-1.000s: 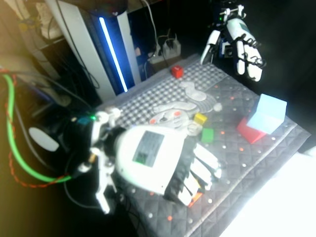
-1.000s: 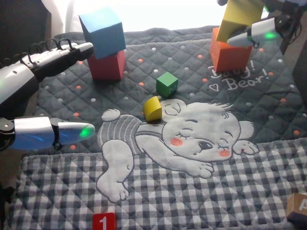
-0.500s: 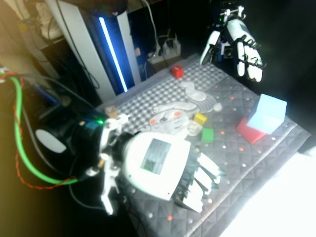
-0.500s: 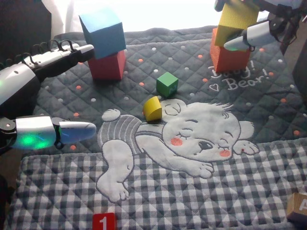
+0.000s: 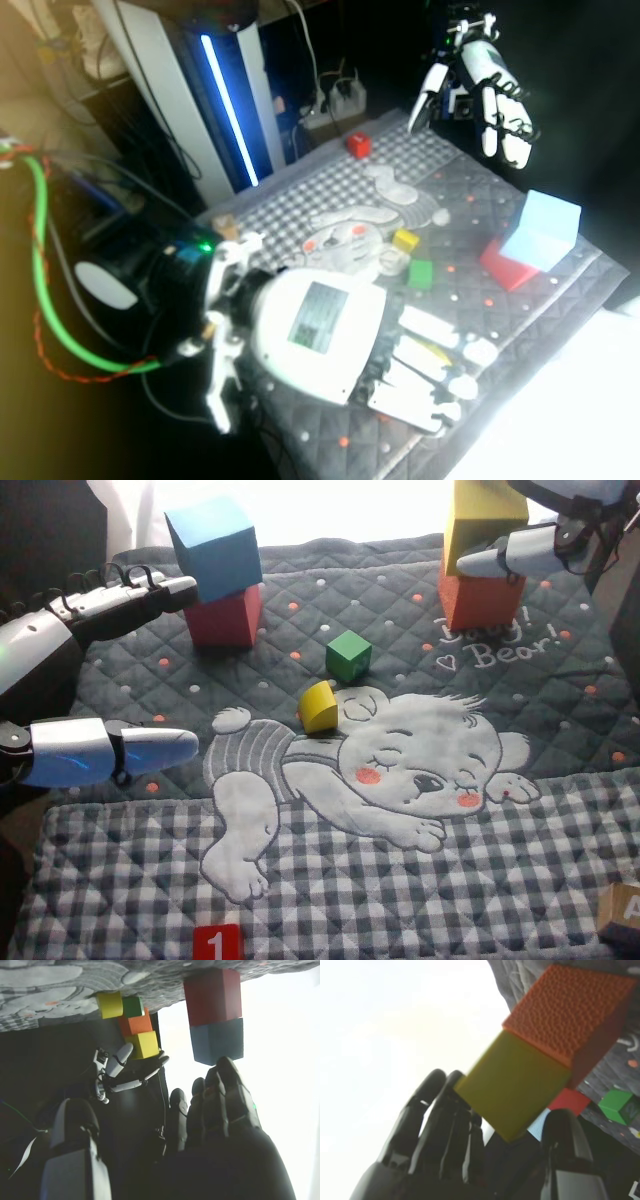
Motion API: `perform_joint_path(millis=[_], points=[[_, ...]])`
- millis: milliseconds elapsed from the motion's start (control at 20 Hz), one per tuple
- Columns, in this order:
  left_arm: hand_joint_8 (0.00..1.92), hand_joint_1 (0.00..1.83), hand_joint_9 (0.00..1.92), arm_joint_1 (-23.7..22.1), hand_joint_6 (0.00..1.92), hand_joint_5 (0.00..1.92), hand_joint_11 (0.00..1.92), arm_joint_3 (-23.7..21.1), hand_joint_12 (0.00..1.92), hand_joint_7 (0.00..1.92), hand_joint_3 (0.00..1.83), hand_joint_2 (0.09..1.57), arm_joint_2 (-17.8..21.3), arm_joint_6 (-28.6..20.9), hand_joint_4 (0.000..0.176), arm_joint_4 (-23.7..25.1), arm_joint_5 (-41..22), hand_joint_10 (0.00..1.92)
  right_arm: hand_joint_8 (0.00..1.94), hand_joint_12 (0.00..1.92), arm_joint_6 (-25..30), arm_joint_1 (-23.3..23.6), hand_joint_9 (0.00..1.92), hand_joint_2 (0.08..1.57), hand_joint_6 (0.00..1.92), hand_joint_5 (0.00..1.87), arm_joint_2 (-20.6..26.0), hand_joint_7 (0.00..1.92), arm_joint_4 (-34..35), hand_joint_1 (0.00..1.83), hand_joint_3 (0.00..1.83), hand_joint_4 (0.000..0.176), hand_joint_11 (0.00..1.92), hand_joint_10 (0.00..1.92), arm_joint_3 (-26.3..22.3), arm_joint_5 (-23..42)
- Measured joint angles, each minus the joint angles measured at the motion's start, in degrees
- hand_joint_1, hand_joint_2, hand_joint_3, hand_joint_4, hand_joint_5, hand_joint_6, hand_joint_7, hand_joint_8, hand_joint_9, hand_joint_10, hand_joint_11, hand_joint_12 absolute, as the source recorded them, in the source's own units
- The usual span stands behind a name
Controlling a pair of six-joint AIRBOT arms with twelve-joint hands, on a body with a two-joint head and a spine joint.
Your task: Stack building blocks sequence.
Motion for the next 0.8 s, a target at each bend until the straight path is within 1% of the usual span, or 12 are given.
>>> perform_joint_path(millis=[100,200,250,300,350,400,450,500,550,700,750,800], points=[[0.0,0.73,0.1,0.0,0.0,0.25,0.0,0.35,0.35,0.14,0.0,1.01,0.0,-0.13,0.086,0.02,0.24,0.01,0.0,0.8,-0.02,0.0,0.21,1.04,0.0,0.0,0.04,0.15,0.22,0.78,0.0,0.096,0.0,0.0,-0.57,0.0],[0.0,0.73,0.09,0.0,0.0,0.24,0.0,0.35,0.31,0.14,0.0,1.01,0.0,-0.13,0.092,-0.09,0.24,0.0,0.0,0.69,-0.04,-0.04,0.2,1.02,0.0,0.0,0.04,0.16,0.24,0.77,0.0,0.103,0.0,0.01,-1.6,0.11],[0.0,0.74,0.08,0.0,0.0,0.24,0.0,0.35,0.25,0.14,0.0,1.02,0.0,-0.13,0.095,-0.09,0.17,0.0,0.01,0.48,-0.04,-0.04,0.13,1.01,0.0,0.0,0.13,0.11,0.22,0.78,0.0,0.106,0.0,0.02,-2.43,0.59],[0.0,0.74,0.07,0.0,0.0,0.24,0.0,0.42,0.2,0.13,0.0,1.02,0.0,-0.15,0.086,-0.02,0.02,0.0,0.0,0.66,-0.04,-0.04,0.08,1.01,0.0,0.0,0.76,0.05,0.02,0.73,0.0,0.127,0.0,0.01,-3.82,1.57],[0.0,0.74,0.1,0.0,0.0,0.26,0.0,0.46,0.29,0.14,0.0,1.03,0.0,-0.15,0.039,0.02,-0.68,0.0,0.0,0.81,-0.04,-0.17,0.05,0.98,0.0,0.0,2.43,0.0,-0.68,0.69,0.0,0.166,0.0,0.01,-5.95,3.93],[0.0,0.72,0.08,-0.11,0.0,0.23,0.0,0.46,0.24,0.14,0.0,1.04,0.11,-0.15,0.05,-0.24,-1.64,0.0,0.0,0.67,-0.04,-0.59,0.07,0.96,0.0,0.0,4.52,0.0,-0.5,0.67,0.0,0.171,0.0,0.01,-8.07,7.69],[0.0,0.72,0.08,-0.11,0.0,0.23,0.0,0.46,0.24,0.14,0.0,1.04,0.28,-0.15,0.05,-0.28,-2.34,0.0,0.0,0.67,-0.04,-1.46,0.07,0.96,0.0,0.0,5.99,0.0,0.28,0.67,0.0,0.171,0.0,0.01,-9.27,10.27],[0.0,0.69,0.07,-0.11,0.0,0.2,0.0,0.35,0.24,0.13,0.0,1.03,0.85,-0.15,0.097,-0.28,-3.89,0.0,0.0,0.3,-0.04,-3.39,0.03,0.96,0.0,0.0,8.68,0.0,2.51,0.65,0.0,0.162,0.0,0.02,-11.85,15.76],[0.0,0.79,0.06,-0.11,0.0,0.2,0.0,0.13,0.14,0.12,0.0,1.02,1.31,-0.15,0.096,-0.61,-5.68,0.0,0.0,0.15,-0.02,-5.2,0.01,0.96,0.0,0.0,10.78,0.0,3.43,0.62,0.0,0.145,0.0,0.0,-13.73,19.67],[0.0,0.81,0.04,0.46,0.0,0.16,0.01,-1.36,0.01,0.12,0.0,1.02,2.14,-0.15,0.072,-1.97,-12.9,0.0,0.01,0.0,-0.2,-13.33,0.0,0.94,0.0,0.0,15.67,0.02,7.85,0.7,0.0,0.161,0.0,0.0,-19.74,32.37],[0.0,0.67,0.06,0.79,0.0,0.09,0.07,-1.99,0.04,0.1,0.0,1.01,2.32,-0.2,0.049,-1.07,-15.34,0.01,0.01,0.02,-0.17,-17.4,0.0,1.02,0.0,0.0,17.05,0.05,9.09,0.73,0.0,0.111,0.03,0.0,-22.43,38.49],[0.0,0.67,0.06,0.83,0.0,0.09,0.07,-2.51,0.04,0.1,0.0,1.01,2.32,-0.2,0.049,-0.66,-16.74,0.01,0.01,0.02,-0.17,-20.35,0.0,1.02,0.0,0.0,17.64,0.05,9.46,0.73,0.0,0.111,0.03,0.0,-24.13,42.71]])
